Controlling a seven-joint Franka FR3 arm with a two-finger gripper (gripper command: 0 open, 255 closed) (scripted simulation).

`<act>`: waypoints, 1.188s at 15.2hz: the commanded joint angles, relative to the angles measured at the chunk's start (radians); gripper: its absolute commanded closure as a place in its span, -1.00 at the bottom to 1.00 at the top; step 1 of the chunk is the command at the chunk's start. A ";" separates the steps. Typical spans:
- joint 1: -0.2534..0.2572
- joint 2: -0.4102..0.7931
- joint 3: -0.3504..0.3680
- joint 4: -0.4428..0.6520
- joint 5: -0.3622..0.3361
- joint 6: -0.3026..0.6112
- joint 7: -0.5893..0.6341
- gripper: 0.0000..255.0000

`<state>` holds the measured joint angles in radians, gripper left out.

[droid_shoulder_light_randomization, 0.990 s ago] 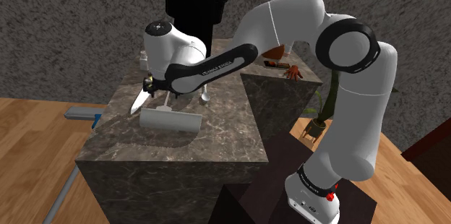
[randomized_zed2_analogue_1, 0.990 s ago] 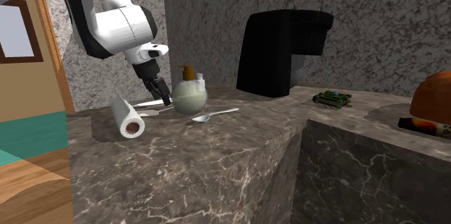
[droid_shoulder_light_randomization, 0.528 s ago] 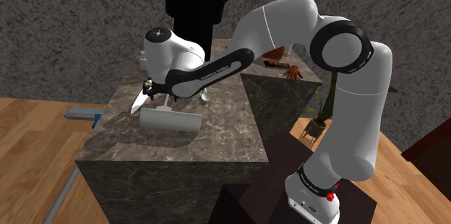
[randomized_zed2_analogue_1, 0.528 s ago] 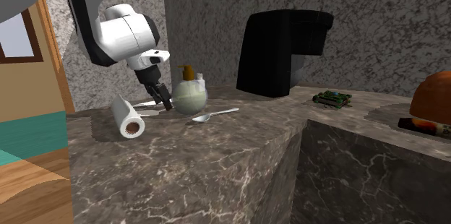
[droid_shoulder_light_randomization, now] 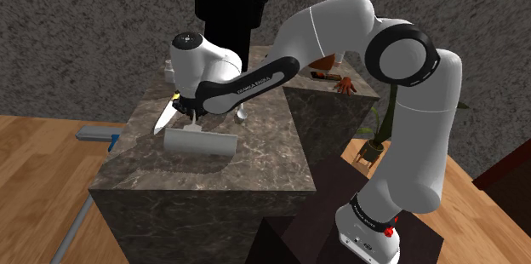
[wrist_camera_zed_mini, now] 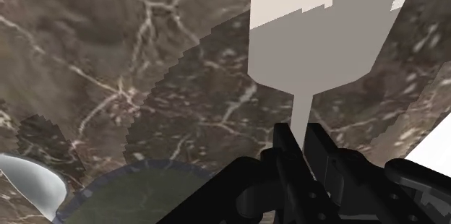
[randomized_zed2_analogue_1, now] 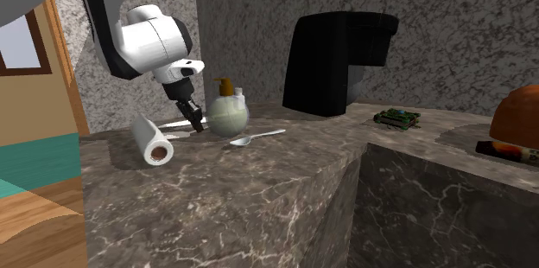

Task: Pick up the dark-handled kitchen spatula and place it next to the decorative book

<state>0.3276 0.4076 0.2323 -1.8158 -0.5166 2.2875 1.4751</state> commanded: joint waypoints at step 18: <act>-0.011 -0.070 0.021 0.052 0.056 -0.115 -0.065 1.00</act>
<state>0.3171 0.3443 0.2515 -1.7705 -0.4653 2.1847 1.4158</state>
